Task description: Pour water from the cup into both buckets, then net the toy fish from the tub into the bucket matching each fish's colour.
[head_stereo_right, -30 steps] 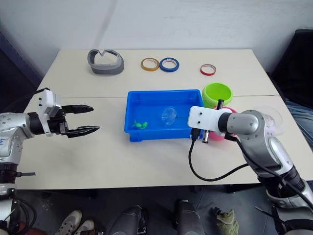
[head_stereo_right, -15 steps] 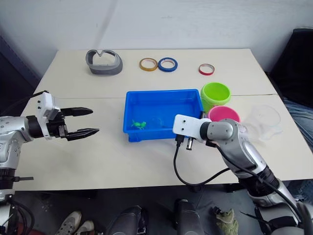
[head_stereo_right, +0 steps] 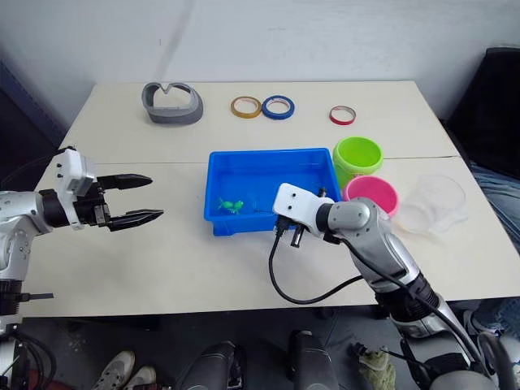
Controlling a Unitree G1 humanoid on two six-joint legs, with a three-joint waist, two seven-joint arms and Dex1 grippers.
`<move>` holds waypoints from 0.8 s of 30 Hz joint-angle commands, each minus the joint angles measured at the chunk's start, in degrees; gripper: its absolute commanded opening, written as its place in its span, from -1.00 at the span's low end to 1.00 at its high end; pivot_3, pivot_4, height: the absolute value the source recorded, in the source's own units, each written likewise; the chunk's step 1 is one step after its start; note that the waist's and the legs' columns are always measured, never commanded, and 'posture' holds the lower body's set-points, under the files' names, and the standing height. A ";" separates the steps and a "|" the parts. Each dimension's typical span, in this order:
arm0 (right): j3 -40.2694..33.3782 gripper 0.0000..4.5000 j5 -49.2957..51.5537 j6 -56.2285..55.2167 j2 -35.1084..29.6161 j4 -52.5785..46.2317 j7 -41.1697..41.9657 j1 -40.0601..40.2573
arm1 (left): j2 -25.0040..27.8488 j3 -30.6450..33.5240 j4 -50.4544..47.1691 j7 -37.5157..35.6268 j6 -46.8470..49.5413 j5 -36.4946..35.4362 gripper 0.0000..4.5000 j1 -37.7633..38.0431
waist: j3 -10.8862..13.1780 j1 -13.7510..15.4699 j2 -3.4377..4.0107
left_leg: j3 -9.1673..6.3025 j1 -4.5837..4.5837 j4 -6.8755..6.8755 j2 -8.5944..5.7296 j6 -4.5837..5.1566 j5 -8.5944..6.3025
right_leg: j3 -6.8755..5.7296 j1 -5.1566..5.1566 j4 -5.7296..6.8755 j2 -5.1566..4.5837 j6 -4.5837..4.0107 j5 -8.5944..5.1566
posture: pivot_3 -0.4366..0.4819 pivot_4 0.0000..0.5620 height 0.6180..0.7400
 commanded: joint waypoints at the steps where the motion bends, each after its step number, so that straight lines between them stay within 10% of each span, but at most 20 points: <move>1: -4.79 -1.00 5.23 6.62 0.43 -5.50 1.58 -2.82 | 0.78 1.55 -1.67 0.20 0.09 -1.26 0.99 -0.61 | 0.00 0.05 0.00 | 0.00 0.00 0.00 -0.01 0.00 0.00 | 0.00 0.00 0.00 0.00 0.00 0.00 | -0.05 -0.47 0.56; 24: -10.04 -1.00 13.56 14.81 -8.11 -10.67 0.95 -4.94 | -1.54 -0.37 0.42 0.09 -0.45 -1.70 0.99 -4.07 | 0.00 0.12 0.00 | -0.02 -0.01 0.00 -0.01 0.02 -0.03 | 0.00 -0.01 -0.04 -0.02 0.00 0.00 | -0.05 -0.47 0.56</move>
